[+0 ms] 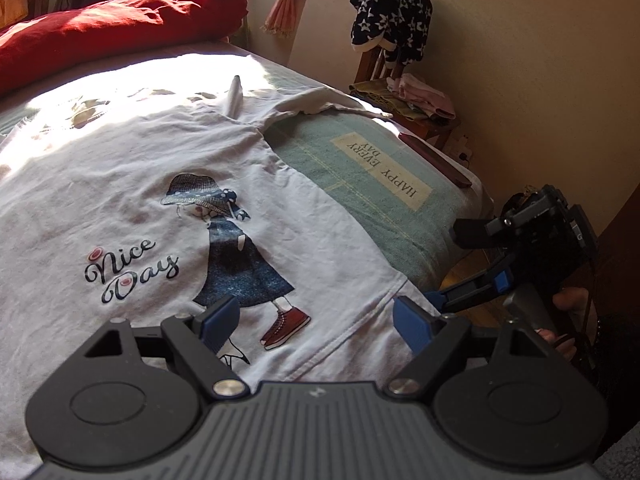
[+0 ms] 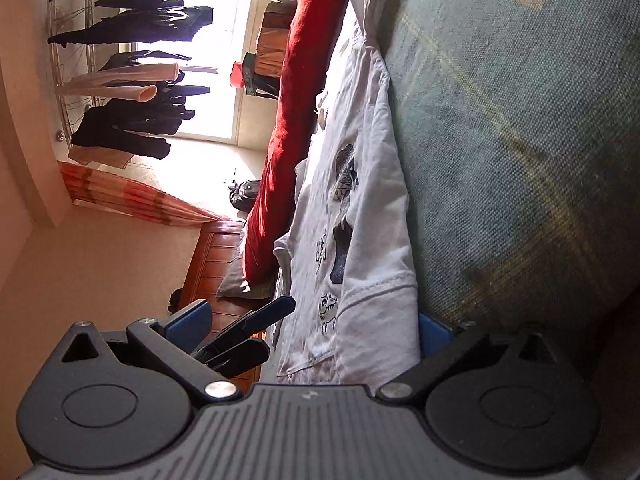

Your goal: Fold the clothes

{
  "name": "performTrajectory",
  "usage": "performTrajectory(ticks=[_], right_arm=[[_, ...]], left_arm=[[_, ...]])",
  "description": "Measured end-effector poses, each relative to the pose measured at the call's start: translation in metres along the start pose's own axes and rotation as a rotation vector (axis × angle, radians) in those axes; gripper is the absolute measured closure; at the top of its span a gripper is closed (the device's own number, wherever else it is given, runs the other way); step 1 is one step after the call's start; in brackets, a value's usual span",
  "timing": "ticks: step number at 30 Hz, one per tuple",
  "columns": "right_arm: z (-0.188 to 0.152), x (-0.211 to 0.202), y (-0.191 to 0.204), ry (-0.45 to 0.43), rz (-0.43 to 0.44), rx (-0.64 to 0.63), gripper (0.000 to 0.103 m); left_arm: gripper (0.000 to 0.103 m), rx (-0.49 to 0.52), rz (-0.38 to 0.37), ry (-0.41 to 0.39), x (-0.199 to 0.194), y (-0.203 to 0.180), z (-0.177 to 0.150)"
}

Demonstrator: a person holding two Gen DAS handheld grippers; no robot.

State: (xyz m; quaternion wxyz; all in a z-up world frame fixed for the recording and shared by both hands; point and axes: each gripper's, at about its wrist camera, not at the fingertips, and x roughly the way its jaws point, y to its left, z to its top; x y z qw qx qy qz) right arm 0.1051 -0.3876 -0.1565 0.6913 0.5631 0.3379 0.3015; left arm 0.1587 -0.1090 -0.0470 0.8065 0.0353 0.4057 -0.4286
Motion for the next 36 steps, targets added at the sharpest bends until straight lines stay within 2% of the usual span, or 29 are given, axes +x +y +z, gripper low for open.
performTrajectory(ticks=[3,6,11,16,18,22,26,28,29,33,36], right_arm=[[0.007,-0.004,0.016,0.004,0.081,-0.037,0.0],[0.014,-0.014,0.032,-0.005,0.079,-0.077,0.0],[0.016,-0.038,0.043,-0.047,0.024,-0.102,0.0],[0.014,-0.058,0.049,-0.088,-0.06,-0.128,0.0],[0.016,-0.057,0.052,-0.083,-0.075,-0.143,0.0],[0.025,-0.032,0.063,-0.055,-0.081,-0.196,0.0],[0.039,0.019,0.086,-0.018,-0.228,-0.362,0.0],[0.04,0.056,0.101,0.015,-0.352,-0.487,0.0],[0.037,0.073,0.104,0.033,-0.391,-0.548,0.0],[0.022,0.137,0.107,0.114,-0.508,-0.741,0.0],[0.002,0.164,0.095,0.158,-0.643,-0.855,0.0]], left_arm=[[0.019,0.027,-0.052,0.02,0.015,-0.005,0.004],[0.019,0.054,-0.103,0.04,0.03,-0.011,0.009],[0.019,0.058,-0.187,0.122,0.077,-0.022,0.013],[0.018,0.138,-0.23,0.127,0.07,-0.041,0.01],[0.018,0.16,-0.174,0.117,0.054,-0.035,0.008],[0.016,0.14,0.085,0.125,0.026,0.002,0.001],[0.016,0.118,0.344,0.132,-0.001,0.039,-0.006],[0.016,0.106,0.474,0.134,-0.015,0.058,-0.009],[0.016,0.083,0.497,0.13,-0.021,0.066,-0.015],[0.014,-0.062,0.462,0.095,-0.042,0.093,-0.048],[0.008,-0.136,0.446,0.048,-0.058,0.102,-0.072]])
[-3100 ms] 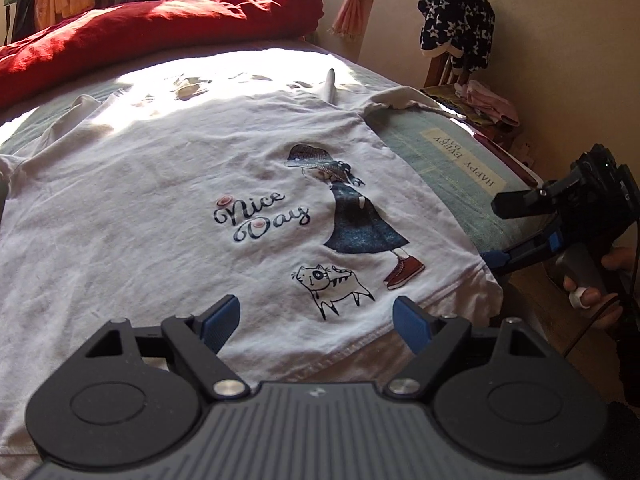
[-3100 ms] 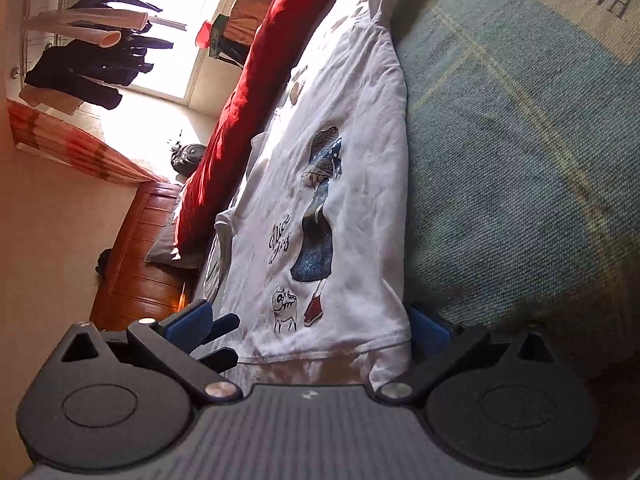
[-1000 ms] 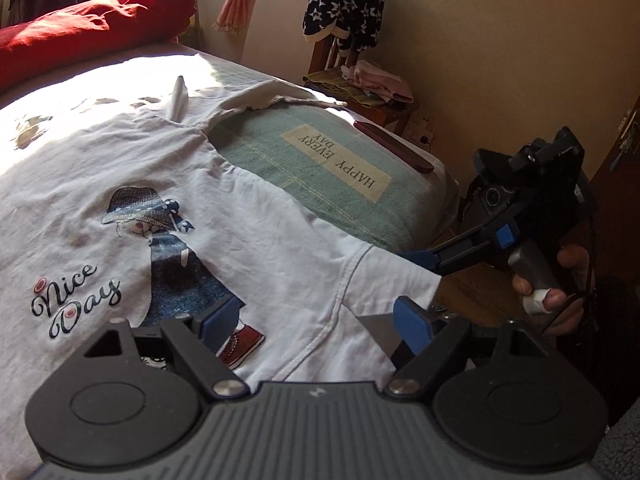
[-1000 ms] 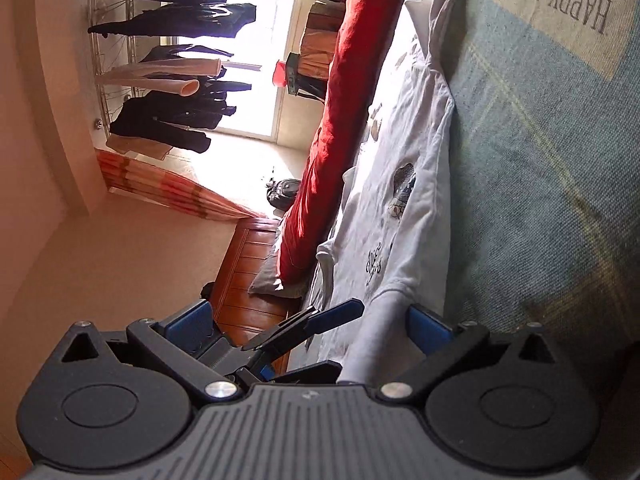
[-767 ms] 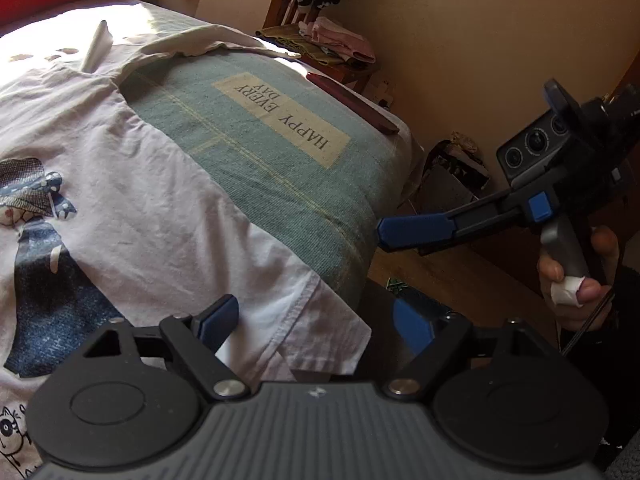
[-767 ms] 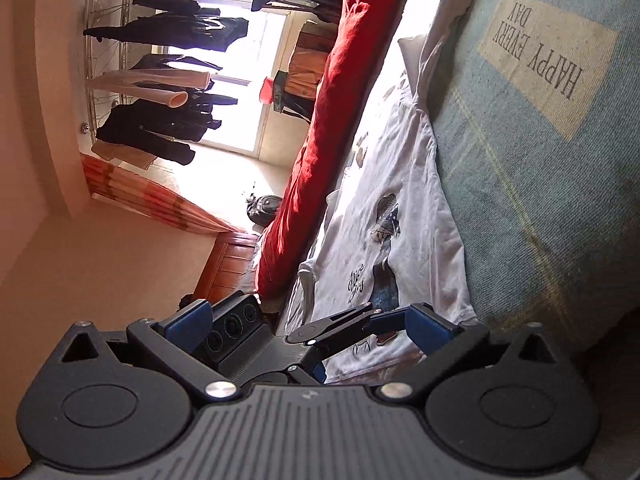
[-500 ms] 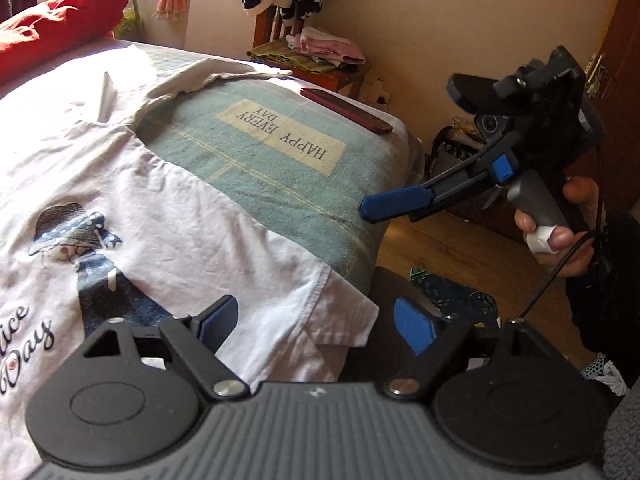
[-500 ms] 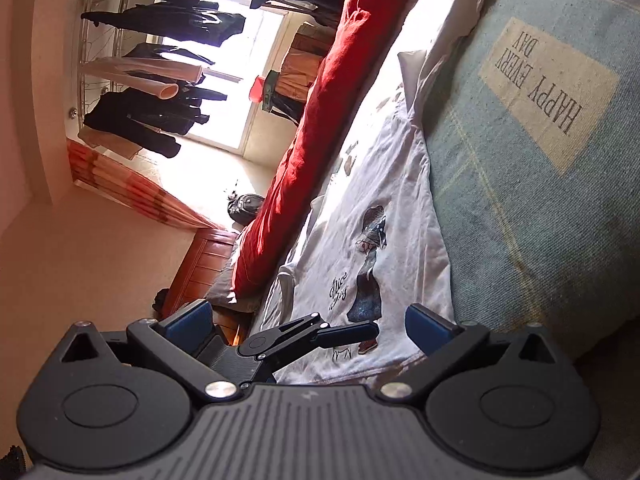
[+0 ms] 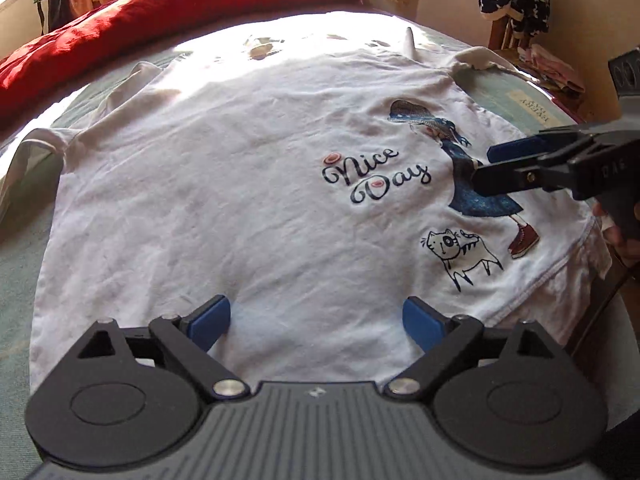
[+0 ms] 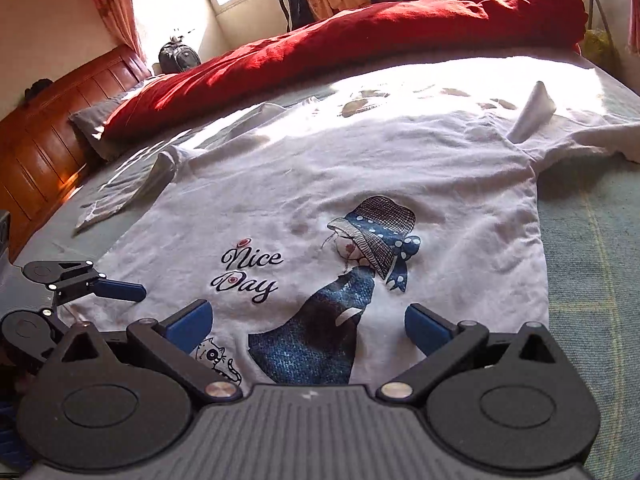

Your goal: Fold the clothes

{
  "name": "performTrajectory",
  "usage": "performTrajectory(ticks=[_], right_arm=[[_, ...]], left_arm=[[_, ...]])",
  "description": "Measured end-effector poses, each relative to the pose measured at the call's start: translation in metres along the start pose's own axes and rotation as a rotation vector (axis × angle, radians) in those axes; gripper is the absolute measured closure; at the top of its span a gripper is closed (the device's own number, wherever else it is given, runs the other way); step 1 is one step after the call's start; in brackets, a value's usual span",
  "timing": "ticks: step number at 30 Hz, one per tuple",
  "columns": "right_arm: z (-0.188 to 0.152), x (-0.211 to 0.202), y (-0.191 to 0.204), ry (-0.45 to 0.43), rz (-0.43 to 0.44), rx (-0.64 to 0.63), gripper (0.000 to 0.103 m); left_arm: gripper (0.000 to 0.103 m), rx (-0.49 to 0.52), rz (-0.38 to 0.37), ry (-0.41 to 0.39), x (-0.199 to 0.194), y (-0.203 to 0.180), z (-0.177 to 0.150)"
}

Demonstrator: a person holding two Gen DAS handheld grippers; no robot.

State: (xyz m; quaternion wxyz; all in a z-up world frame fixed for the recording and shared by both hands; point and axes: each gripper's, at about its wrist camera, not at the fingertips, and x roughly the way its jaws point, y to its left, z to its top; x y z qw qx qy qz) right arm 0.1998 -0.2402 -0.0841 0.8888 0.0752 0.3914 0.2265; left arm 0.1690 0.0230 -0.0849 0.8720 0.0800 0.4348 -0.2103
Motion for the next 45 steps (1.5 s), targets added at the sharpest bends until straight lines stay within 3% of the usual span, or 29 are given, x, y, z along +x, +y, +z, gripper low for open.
performTrajectory(ticks=[4,9,12,15,18,21,23,26,29,35,37,39,42,45], right_arm=[[-0.036,-0.009,0.013,-0.025,-0.094,-0.105,0.0],[-0.061,-0.023,0.021,-0.033,-0.165,-0.142,0.0],[-0.05,-0.022,0.026,0.001,-0.182,-0.142,0.0],[-0.024,-0.024,0.028,-0.022,-0.146,-0.111,0.0],[0.012,-0.016,0.028,-0.1,-0.119,-0.087,0.0],[0.037,0.012,0.022,-0.111,-0.114,-0.04,0.0],[0.042,0.033,0.014,-0.064,-0.147,-0.006,0.0],[0.023,0.039,0.008,-0.035,-0.196,-0.023,0.0],[-0.006,0.019,0.014,-0.034,-0.237,-0.096,0.0],[-0.051,-0.024,0.025,-0.047,-0.282,-0.122,0.0],[-0.044,-0.026,0.033,-0.045,-0.268,-0.124,0.0],[-0.034,-0.027,0.046,-0.1,-0.229,-0.144,0.0],[-0.02,-0.018,0.066,-0.137,-0.146,-0.174,0.0],[-0.022,-0.002,0.077,-0.081,-0.136,-0.161,0.0]], left_arm=[[0.005,-0.086,-0.009,-0.063,-0.018,0.005,-0.031],[0.004,-0.075,0.039,-0.107,-0.024,0.004,-0.025],[0.004,-0.062,0.07,-0.131,-0.026,0.003,-0.018],[0.004,-0.06,0.093,-0.152,-0.027,0.004,-0.011],[0.004,-0.147,0.084,-0.143,-0.018,0.02,-0.006],[0.004,-0.231,0.085,-0.111,-0.009,0.032,-0.016],[0.004,-0.221,0.075,-0.127,-0.013,0.033,-0.025],[0.004,-0.226,0.054,-0.131,-0.022,0.035,-0.038],[0.004,-0.226,0.048,-0.128,-0.03,0.032,-0.05],[0.003,-0.191,0.068,-0.138,-0.05,0.021,-0.054],[0.003,-0.197,0.096,-0.181,-0.057,0.026,-0.047],[0.003,-0.221,0.128,-0.206,-0.058,0.036,-0.038],[0.003,-0.282,0.131,-0.172,-0.048,0.052,-0.036],[0.003,-0.32,0.15,-0.119,-0.043,0.054,-0.055]])
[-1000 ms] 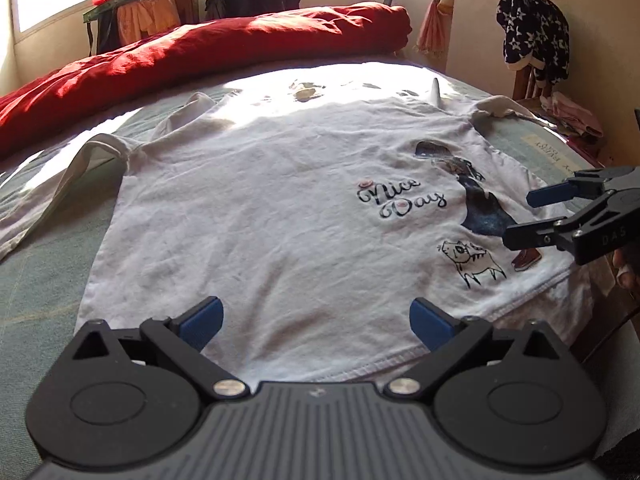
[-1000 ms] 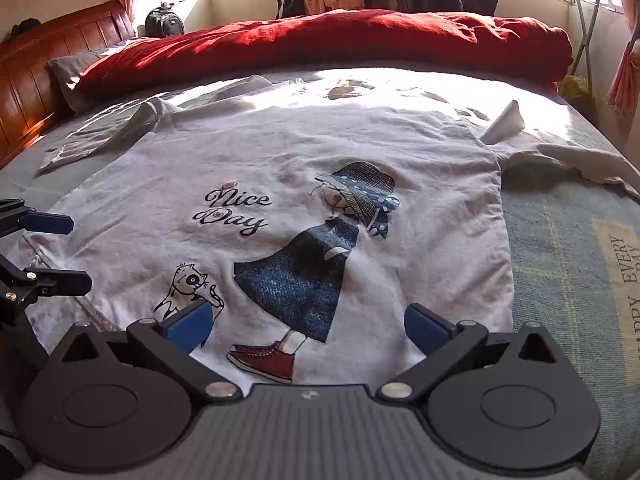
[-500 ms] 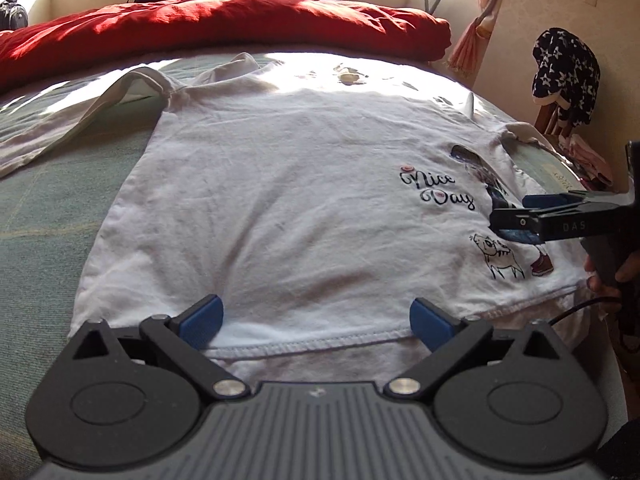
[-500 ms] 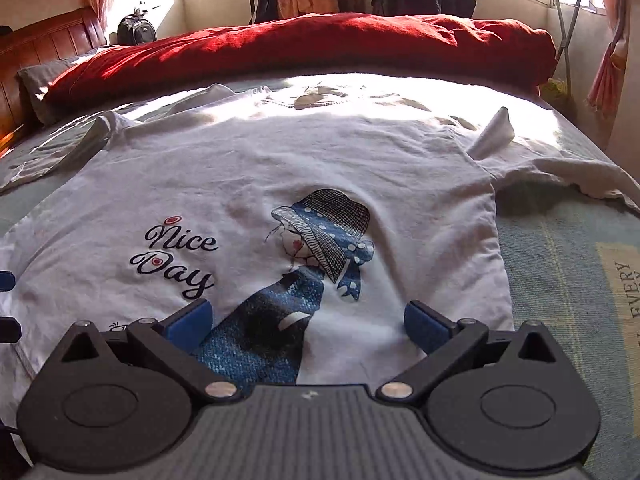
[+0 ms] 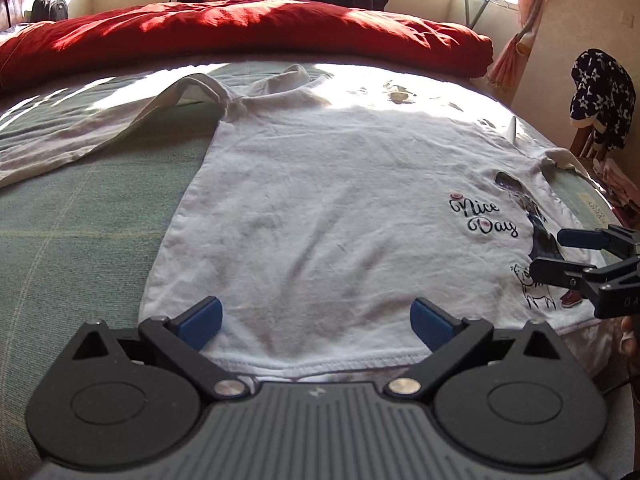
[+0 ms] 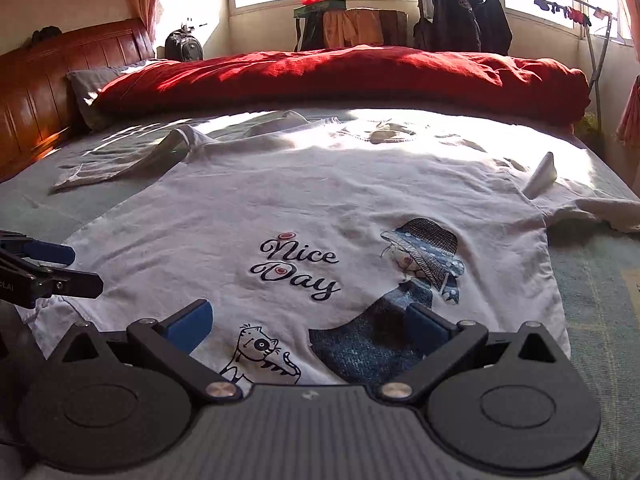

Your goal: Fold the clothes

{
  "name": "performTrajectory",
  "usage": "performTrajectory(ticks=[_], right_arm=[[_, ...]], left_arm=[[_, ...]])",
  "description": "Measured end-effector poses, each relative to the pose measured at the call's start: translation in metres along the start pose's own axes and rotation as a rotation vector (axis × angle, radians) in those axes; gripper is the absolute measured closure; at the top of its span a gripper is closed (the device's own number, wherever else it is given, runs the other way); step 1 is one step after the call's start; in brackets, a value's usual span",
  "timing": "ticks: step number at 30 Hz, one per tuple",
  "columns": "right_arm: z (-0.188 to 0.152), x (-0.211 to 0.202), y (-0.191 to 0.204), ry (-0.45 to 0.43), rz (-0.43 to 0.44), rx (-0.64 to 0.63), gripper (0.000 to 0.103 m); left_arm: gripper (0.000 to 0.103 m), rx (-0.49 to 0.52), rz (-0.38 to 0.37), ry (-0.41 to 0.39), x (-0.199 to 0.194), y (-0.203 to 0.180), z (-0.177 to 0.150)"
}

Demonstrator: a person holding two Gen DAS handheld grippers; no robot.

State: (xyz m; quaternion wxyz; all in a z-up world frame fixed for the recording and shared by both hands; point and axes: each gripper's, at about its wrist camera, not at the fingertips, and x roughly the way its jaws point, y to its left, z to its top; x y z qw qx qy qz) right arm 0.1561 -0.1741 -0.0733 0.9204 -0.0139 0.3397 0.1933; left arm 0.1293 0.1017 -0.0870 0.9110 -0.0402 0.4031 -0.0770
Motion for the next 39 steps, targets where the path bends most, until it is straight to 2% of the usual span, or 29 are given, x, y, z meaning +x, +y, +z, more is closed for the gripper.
performTrajectory(ticks=[2,5,7,10,12,14,16,23,29,33,39], right_arm=[[-0.011,0.009,0.002,0.064,0.017,0.027,0.0],[-0.031,0.004,0.006,0.033,-0.001,-0.024,0.0],[-0.033,0.002,0.005,0.039,0.002,-0.013,0.0],[-0.03,0.004,0.003,0.058,0.007,0.002,0.0],[-0.031,0.005,0.004,0.055,0.001,-0.001,0.0],[-0.033,0.004,0.006,0.045,-0.006,-0.009,0.0],[-0.034,0.003,0.005,0.044,-0.007,-0.011,0.0],[-0.034,0.004,0.004,0.041,0.0,-0.021,0.0],[-0.041,-0.001,0.003,-0.003,-0.008,-0.025,0.0],[-0.043,-0.015,-0.007,-0.029,-0.009,0.013,0.0],[-0.046,-0.036,-0.022,-0.068,-0.011,0.071,0.0]], left_arm=[[0.003,0.016,-0.003,-0.018,-0.011,0.001,-0.017],[0.002,0.007,-0.009,-0.008,-0.029,0.005,-0.031],[0.002,0.004,-0.013,-0.004,-0.038,0.008,-0.03],[0.002,0.011,-0.012,-0.047,-0.044,0.01,-0.018],[0.002,0.008,-0.03,-0.05,-0.039,0.009,-0.01],[0.002,0.004,-0.035,-0.021,-0.026,0.009,-0.005],[0.002,-0.014,-0.006,0.007,-0.017,0.011,-0.006],[0.002,-0.063,0.11,0.016,-0.023,0.017,-0.012],[0.002,0.02,0.023,-0.034,-0.021,-0.01,-0.002],[0.002,0.047,0.061,0.03,-0.003,-0.017,-0.013],[0.001,0.065,0.052,0.023,-0.009,-0.013,-0.021]])
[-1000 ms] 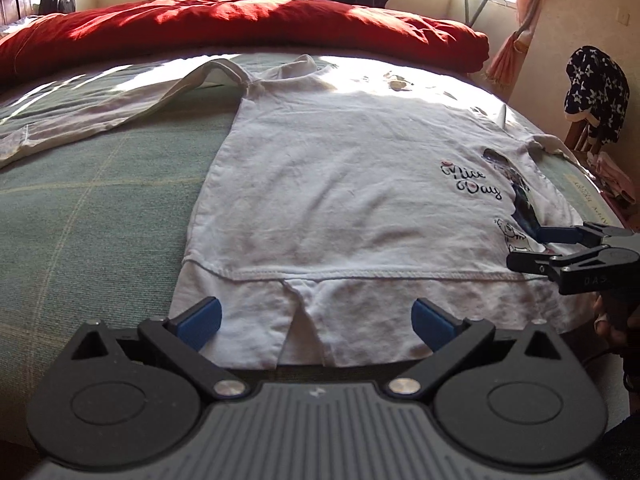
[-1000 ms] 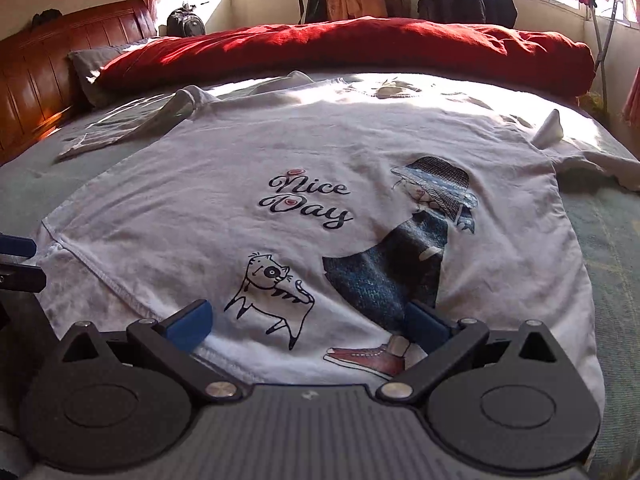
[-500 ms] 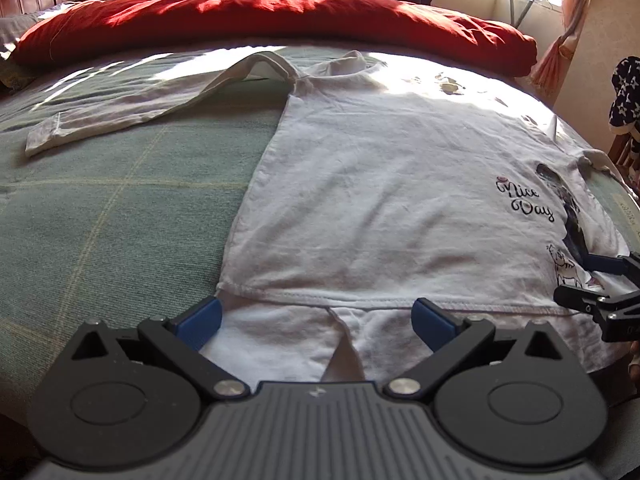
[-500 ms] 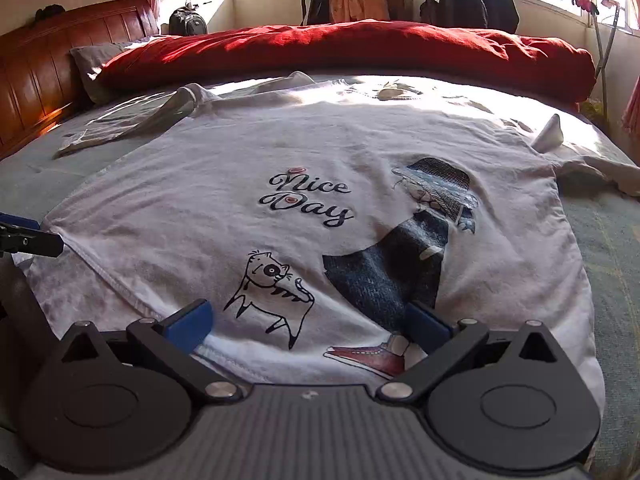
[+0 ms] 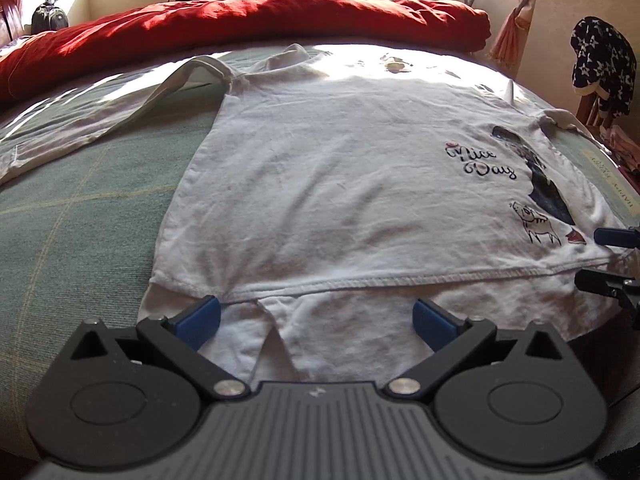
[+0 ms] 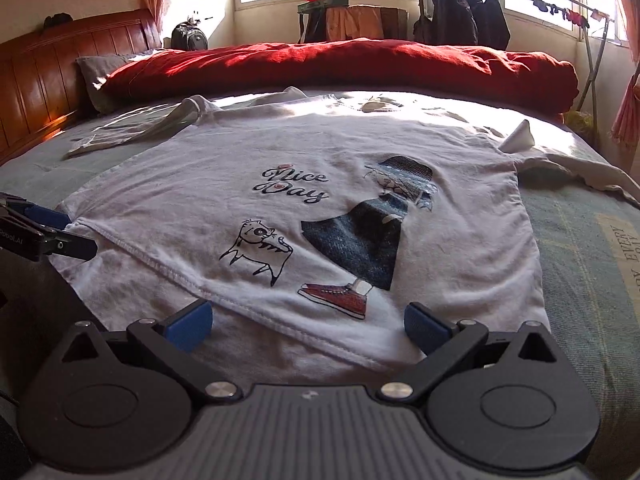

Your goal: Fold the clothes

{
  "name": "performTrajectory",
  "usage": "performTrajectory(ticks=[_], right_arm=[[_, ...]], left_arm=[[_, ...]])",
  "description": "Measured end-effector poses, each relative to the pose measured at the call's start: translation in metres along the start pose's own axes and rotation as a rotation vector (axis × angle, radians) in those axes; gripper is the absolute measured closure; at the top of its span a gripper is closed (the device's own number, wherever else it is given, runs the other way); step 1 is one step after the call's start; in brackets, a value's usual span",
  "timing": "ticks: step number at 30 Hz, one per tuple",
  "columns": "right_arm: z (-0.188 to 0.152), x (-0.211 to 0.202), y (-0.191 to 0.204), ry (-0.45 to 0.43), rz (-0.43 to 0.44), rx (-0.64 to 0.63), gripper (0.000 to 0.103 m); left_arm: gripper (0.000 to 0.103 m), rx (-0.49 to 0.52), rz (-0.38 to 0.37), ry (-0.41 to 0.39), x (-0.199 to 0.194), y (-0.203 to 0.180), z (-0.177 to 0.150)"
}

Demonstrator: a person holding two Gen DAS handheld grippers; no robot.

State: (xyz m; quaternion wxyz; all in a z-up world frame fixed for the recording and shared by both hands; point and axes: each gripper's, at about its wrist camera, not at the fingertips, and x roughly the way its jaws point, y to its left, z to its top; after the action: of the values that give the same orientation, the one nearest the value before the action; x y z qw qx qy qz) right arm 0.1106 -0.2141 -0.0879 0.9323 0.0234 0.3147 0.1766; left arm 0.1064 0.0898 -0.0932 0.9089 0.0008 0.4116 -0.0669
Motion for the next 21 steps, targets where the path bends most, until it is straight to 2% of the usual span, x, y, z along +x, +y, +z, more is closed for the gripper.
performTrajectory(ticks=[4,7,9,14,19,21], right_arm=[[0.0,-0.014,-0.01,-0.026,-0.002,0.038,0.0],[0.01,0.005,-0.03,0.038,-0.023,0.174,0.0],[0.003,0.004,-0.038,0.036,-0.054,0.206,0.0],[-0.021,-0.024,-0.047,0.025,-0.106,0.119,0.0],[-0.011,-0.031,-0.039,0.02,-0.085,0.129,0.0],[-0.009,-0.023,-0.031,0.049,-0.039,0.106,0.0]], left_arm=[[0.001,-0.001,0.015,-0.001,0.001,-0.002,-0.001],[0.001,-0.008,0.018,-0.004,0.0,-0.001,-0.002],[0.001,-0.015,0.004,-0.008,-0.002,0.002,-0.004],[0.001,-0.029,0.002,-0.005,0.001,0.003,-0.002],[0.001,-0.032,0.003,-0.007,0.002,0.003,-0.001],[0.001,-0.034,0.001,-0.01,0.002,0.003,-0.001]])
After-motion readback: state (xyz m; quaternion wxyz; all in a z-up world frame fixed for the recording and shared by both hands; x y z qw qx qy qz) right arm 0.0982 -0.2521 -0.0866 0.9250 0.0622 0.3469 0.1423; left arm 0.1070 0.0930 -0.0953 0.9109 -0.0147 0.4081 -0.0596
